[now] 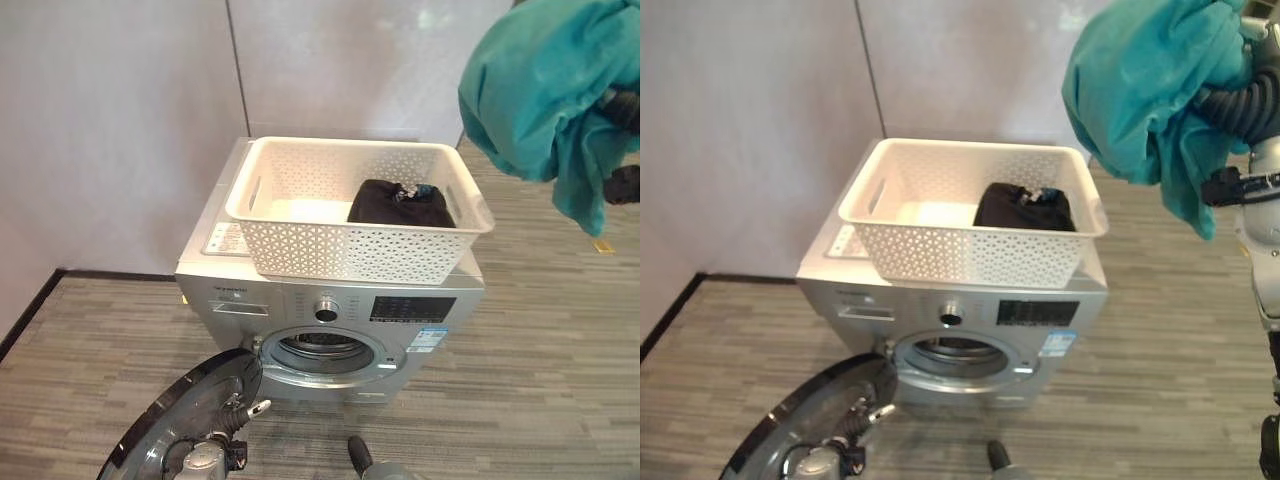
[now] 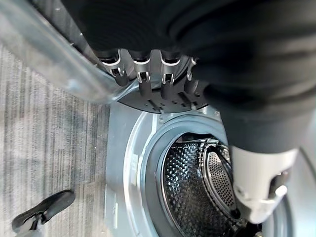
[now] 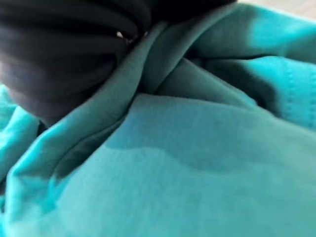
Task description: Grab the laundry basket,head to the washer,open it,put in the laundry and shut it.
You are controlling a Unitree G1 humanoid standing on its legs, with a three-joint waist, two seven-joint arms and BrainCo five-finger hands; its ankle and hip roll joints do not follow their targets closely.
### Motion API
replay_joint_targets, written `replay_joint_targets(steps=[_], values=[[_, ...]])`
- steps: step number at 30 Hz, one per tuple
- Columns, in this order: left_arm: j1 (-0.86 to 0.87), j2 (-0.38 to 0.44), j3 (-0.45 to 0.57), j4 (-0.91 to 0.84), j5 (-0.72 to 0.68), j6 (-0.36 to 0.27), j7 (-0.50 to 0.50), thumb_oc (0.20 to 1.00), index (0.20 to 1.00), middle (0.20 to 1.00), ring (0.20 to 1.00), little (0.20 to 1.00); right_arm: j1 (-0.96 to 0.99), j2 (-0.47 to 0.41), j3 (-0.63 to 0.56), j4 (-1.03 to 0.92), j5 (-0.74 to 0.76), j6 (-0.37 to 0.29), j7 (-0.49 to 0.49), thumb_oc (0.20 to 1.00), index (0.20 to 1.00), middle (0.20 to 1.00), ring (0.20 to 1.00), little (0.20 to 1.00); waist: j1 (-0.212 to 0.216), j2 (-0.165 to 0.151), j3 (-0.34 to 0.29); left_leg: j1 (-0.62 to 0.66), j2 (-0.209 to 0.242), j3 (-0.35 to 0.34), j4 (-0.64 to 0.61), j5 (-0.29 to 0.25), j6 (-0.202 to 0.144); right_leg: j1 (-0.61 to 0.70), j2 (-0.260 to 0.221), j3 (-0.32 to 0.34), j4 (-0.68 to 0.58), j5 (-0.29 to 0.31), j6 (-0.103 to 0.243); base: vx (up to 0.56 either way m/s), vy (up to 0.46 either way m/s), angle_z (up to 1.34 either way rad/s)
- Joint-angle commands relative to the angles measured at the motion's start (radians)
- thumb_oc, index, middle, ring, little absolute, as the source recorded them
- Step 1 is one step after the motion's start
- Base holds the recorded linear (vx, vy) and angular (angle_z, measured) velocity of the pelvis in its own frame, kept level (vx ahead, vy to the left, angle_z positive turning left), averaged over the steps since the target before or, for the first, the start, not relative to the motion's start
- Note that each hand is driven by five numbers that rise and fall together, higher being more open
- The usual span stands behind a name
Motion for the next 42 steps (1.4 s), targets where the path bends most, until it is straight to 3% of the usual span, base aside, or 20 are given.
replay_joint_targets(steps=[1, 3, 4, 7, 9, 10, 15, 16, 19, 24, 27, 28, 33, 34, 35, 36, 39, 40, 42], values=[[-0.004, 0.049, -0.037, -0.020, 0.069, -0.047, 0.001, 1.000, 1.000, 1.000, 1.000, 1.000, -0.030, 0.023, -0.097, -0.021, -0.018, -0.027, -0.029, 0.200, 0.200, 0.200, 0.200, 0.200, 0.044, -0.047, -0.048, -0.047, -0.067, -0.012, 0.185, -0.212, 0.137, -0.178, -0.075, -0.046, 0.076, 0.030, 0.103, -0.04, 0.048, -0.26], [-0.003, 0.069, -0.051, -0.055, 0.115, -0.051, 0.002, 1.000, 1.000, 1.000, 1.000, 1.000, -0.004, 0.027, -0.111, -0.039, -0.017, -0.031, -0.018, 0.200, 0.200, 0.200, 0.200, 0.200, 0.045, -0.049, -0.048, -0.049, -0.071, -0.008, 0.187, -0.213, 0.139, -0.179, -0.078, -0.043, 0.073, 0.036, 0.103, -0.03, 0.033, -0.22], [0.001, 0.140, -0.100, -0.207, 0.239, -0.064, -0.014, 1.000, 1.000, 1.000, 1.000, 1.000, 0.001, 0.005, -0.109, -0.047, -0.010, -0.044, -0.004, 0.200, 0.200, 0.200, 0.200, 0.200, 0.044, -0.036, -0.043, -0.048, -0.070, -0.014, 0.192, -0.221, 0.147, -0.173, -0.081, -0.056, 0.067, 0.033, 0.103, -0.03, 0.034, -0.23], [0.042, 0.226, -0.098, -0.408, 0.298, -0.062, -0.061, 1.000, 1.000, 1.000, 1.000, 1.000, 0.018, -0.009, -0.119, -0.047, -0.002, -0.046, 0.016, 0.200, 0.200, 0.200, 0.200, 0.200, 0.055, -0.042, -0.041, -0.053, -0.078, -0.018, 0.192, -0.215, 0.149, -0.174, -0.093, -0.060, 0.063, 0.047, 0.103, -0.04, 0.018, -0.05], [0.171, 0.414, 0.051, -0.848, 0.283, -0.082, -0.156, 1.000, 1.000, 1.000, 1.000, 1.000, 0.123, 0.003, -0.157, -0.085, 0.008, -0.043, 0.087, 0.200, 0.200, 0.200, 0.200, 0.200, 0.083, -0.030, -0.030, -0.058, -0.081, -0.041, 0.193, -0.210, 0.151, -0.159, -0.112, -0.084, 0.060, 0.055, 0.103, -0.06, 0.039, 0.08], [0.239, 0.464, 0.134, -0.988, 0.246, -0.068, -0.190, 1.000, 1.000, 1.000, 1.000, 1.000, 0.180, 0.033, -0.185, -0.117, 0.018, -0.038, 0.124, 0.200, 0.200, 0.200, 0.200, 0.200, 0.090, -0.042, -0.032, -0.061, -0.085, -0.048, 0.194, -0.206, 0.151, -0.158, -0.121, -0.090, 0.061, 0.060, 0.103, -0.04, 0.020, 0.22], [0.413, 0.555, 0.453, -1.315, 0.215, -0.036, -0.244, 1.000, 1.000, 1.000, 1.000, 1.000, 0.431, 0.133, -0.297, -0.262, 0.050, -0.023, 0.286, 0.200, 0.200, 0.200, 0.200, 0.200, 0.126, -0.055, -0.030, -0.058, -0.083, -0.089, 0.194, -0.207, 0.148, -0.132, -0.141, -0.139, 0.060, 0.048, 0.103, -0.03, -0.027, 0.49], [0.447, 0.590, 0.540, -1.361, 0.163, -0.027, -0.268, 1.000, 1.000, 1.000, 1.000, 1.000, 0.490, 0.148, -0.313, -0.308, 0.090, -0.020, 0.354, 0.200, 0.200, 0.200, 0.200, 0.200, 0.143, -0.056, -0.030, -0.059, -0.082, -0.098, 0.193, -0.204, 0.142, -0.124, -0.152, -0.157, 0.060, 0.044, 0.103, -0.02, -0.033, 0.43], [0.481, 0.655, 0.624, -1.414, 0.117, -0.029, -0.274, 1.000, 1.000, 1.000, 1.000, 1.000, 0.530, 0.154, -0.312, -0.350, 0.115, -0.018, 0.408, 0.200, 0.200, 0.200, 0.200, 0.200, 0.150, -0.062, -0.040, -0.056, -0.078, -0.115, 0.194, -0.204, 0.134, -0.110, -0.162, -0.184, 0.058, 0.043, 0.103, -0.03, -0.032, 0.35], [0.449, 0.695, 0.627, -1.410, 0.111, -0.034, -0.260, 1.000, 1.000, 1.000, 1.000, 1.000, 0.506, 0.134, -0.272, -0.364, 0.147, -0.023, 0.436, 0.200, 0.200, 0.200, 0.200, 0.200, 0.157, -0.070, -0.050, -0.054, -0.075, -0.126, 0.191, -0.198, 0.126, -0.099, -0.170, -0.203, 0.059, 0.040, 0.103, -0.02, -0.034, 0.18], [0.362, 0.695, 0.577, -1.374, 0.142, -0.040, -0.234, 1.000, 1.000, 1.000, 1.000, 1.000, 0.461, 0.101, -0.228, -0.352, 0.148, -0.015, 0.440, 0.200, 0.200, 0.200, 0.200, 0.200, 0.162, -0.073, -0.057, -0.053, -0.069, -0.132, 0.184, -0.191, 0.118, -0.093, -0.176, -0.213, 0.061, 0.043, 0.103, -0.05, -0.031, 0.12], [0.292, 0.679, 0.506, -1.345, 0.149, -0.039, -0.226, 1.000, 1.000, 1.000, 1.000, 1.000, 0.411, 0.082, -0.190, -0.337, 0.148, -0.007, 0.432, 0.200, 0.200, 0.200, 0.200, 0.200, 0.161, -0.076, -0.058, -0.058, -0.073, -0.137, 0.194, -0.191, 0.118, -0.090, -0.179, -0.209, 0.062, 0.041, 0.103, -0.07, 0.001, 0.12], [0.133, 0.636, 0.350, -1.255, 0.172, -0.029, -0.203, 1.000, 1.000, 1.000, 1.000, 1.000, 0.242, 0.054, -0.061, -0.288, 0.119, 0.021, 0.406, 0.200, 0.200, 0.200, 0.200, 0.200, 0.159, -0.057, -0.021, -0.079, -0.096, -0.127, 0.207, -0.170, 0.129, -0.146, -0.177, -0.217, 0.134, 0.077, 0.098, -0.18, 0.019, 0.02], [0.092, 0.617, 0.317, -1.219, 0.175, -0.034, -0.190, 1.000, 1.000, 1.000, 1.000, 1.000, 0.182, 0.053, -0.014, -0.274, 0.116, 0.020, 0.398, 0.200, 0.200, 0.200, 0.200, 0.200, 0.162, -0.037, 0.005, -0.092, -0.088, -0.117, 0.212, -0.156, 0.129, -0.172, -0.173, -0.259, 0.199, 0.051, 0.083, -0.33, 0.024, -0.19], [0.073, 0.600, 0.300, -1.202, 0.173, -0.030, -0.179, 1.000, 1.000, 1.000, 1.000, 1.000, 0.146, 0.069, 0.014, -0.276, 0.110, 0.022, 0.387, 0.200, 0.200, 0.200, 0.200, 0.200, 0.174, -0.015, 0.019, -0.106, -0.079, -0.103, 0.214, -0.136, 0.129, -0.167, -0.182, -0.336, 0.255, 0.015, 0.061, -0.48, 0.005, -0.25], [0.045, 0.576, 0.297, -1.177, 0.179, -0.022, -0.168, 1.000, 1.000, 1.000, 1.000, 1.000, 0.086, 0.087, 0.051, -0.276, 0.097, 0.030, 0.384, 0.200, 0.200, 0.200, 0.200, 0.200, 0.183, 0.013, 0.034, -0.137, -0.059, -0.086, 0.207, -0.095, 0.132, -0.156, -0.198, -0.435, 0.404, -0.047, 0.024, -0.37, -0.005, -0.27], [0.044, 0.569, 0.314, -1.169, 0.196, -0.026, -0.156, 1.000, 1.000, 1.000, 1.000, 1.000, 0.037, 0.091, 0.081, -0.272, 0.091, 0.027, 0.385, 0.200, 0.200, 0.200, 0.200, 0.200, 0.185, 0.019, 0.028, -0.157, -0.050, -0.071, 0.188, -0.064, 0.134, -0.156, -0.207, -0.459, 0.495, -0.079, 0.014, -0.25, -0.045, -0.66], [0.045, 0.564, 0.323, -1.151, 0.220, -0.021, -0.140, 1.000, 1.000, 1.000, 1.000, 1.000, 0.008, 0.098, 0.106, -0.274, 0.090, 0.030, 0.397, 0.200, 0.200, 0.200, 0.200, 0.200, 0.198, 0.030, 0.013, -0.182, -0.026, -0.057, 0.161, -0.035, 0.138, -0.121, -0.202, -0.468, 0.569, -0.126, 0.004, -0.21, -0.156, -0.39], [0.058, 0.546, 0.328, -1.135, 0.213, -0.029, -0.135, 1.000, 1.000, 1.000, 1.000, 1.000, -0.059, 0.104, 0.164, -0.263, 0.099, 0.023, 0.398, 0.200, 0.200, 0.200, 0.200, 0.200, 0.226, 0.026, -0.013, -0.212, -0.011, -0.020, 0.122, 0.007, 0.121, -0.067, -0.202, -0.473, 0.584, -0.175, 0.001, -0.22, -0.253, -0.43]])
